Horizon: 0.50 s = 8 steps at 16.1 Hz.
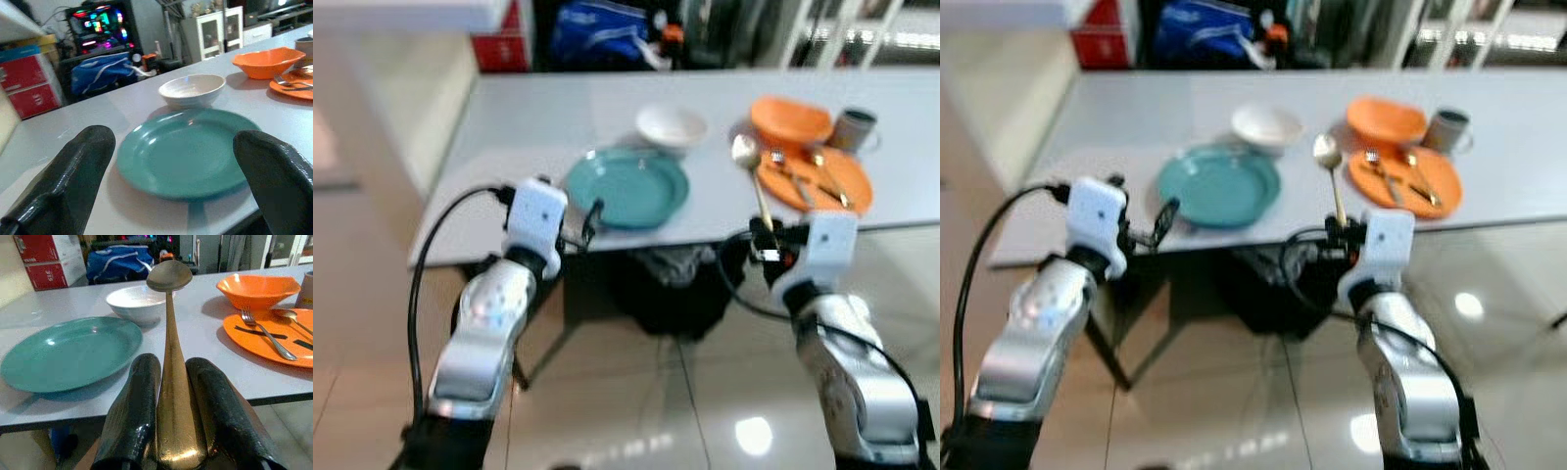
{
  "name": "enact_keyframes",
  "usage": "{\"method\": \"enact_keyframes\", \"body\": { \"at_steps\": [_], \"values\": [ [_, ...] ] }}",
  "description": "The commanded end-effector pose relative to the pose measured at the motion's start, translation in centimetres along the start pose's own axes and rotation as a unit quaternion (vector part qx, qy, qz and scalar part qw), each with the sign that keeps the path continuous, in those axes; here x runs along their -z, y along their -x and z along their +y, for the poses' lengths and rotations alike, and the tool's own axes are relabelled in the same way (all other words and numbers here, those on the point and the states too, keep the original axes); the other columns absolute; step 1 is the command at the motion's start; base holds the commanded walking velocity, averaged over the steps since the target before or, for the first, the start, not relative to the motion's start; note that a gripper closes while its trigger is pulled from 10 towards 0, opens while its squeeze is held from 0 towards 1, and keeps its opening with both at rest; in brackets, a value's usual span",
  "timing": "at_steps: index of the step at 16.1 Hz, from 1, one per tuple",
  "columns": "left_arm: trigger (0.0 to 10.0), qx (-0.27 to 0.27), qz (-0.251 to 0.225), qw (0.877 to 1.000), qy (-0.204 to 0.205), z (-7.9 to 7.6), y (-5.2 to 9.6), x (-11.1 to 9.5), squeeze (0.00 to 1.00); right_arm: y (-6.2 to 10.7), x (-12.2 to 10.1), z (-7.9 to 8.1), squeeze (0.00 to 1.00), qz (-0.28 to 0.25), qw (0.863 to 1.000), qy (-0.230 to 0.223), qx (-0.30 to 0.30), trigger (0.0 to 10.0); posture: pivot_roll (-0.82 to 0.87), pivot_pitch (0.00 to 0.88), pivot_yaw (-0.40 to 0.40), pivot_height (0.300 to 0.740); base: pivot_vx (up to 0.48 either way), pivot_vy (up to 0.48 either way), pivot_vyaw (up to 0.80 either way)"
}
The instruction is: Setting the table
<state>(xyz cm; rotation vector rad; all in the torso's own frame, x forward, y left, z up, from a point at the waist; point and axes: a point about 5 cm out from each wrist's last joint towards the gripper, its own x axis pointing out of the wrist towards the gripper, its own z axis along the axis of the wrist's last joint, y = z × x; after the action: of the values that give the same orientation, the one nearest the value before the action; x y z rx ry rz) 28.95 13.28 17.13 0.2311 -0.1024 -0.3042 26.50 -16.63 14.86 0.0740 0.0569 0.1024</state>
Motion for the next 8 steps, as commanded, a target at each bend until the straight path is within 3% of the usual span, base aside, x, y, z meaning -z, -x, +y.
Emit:
{"method": "enact_keyframes", "body": {
  "at_steps": [1,4,8],
  "values": [
    [10.0,0.006,-0.008,1.000,-0.002,-0.38,-0.06,-0.46,0.00,0.28,-0.48,-0.52,0.00,-0.003,1.000,0.022,0.006,10.0,0.03,0.020,-0.021,0.740,0.386,0.000,0.00],
    [10.0,0.003,-0.008,1.000,-0.005,-0.15,0.10,-0.57,0.00,0.35,-0.26,-0.65,0.00,-0.001,1.000,0.005,0.019,10.0,0.03,0.031,-0.023,0.740,0.393,0.000,0.80],
    [10.0,0.010,-0.008,1.000,-0.008,-0.36,0.09,-0.65,0.00,0.62,-0.06,-0.90,0.00,0.006,1.000,-0.008,0.028,10.0,0.03,0.037,-0.019,0.740,0.392,0.000,0.00]
  ]
}}
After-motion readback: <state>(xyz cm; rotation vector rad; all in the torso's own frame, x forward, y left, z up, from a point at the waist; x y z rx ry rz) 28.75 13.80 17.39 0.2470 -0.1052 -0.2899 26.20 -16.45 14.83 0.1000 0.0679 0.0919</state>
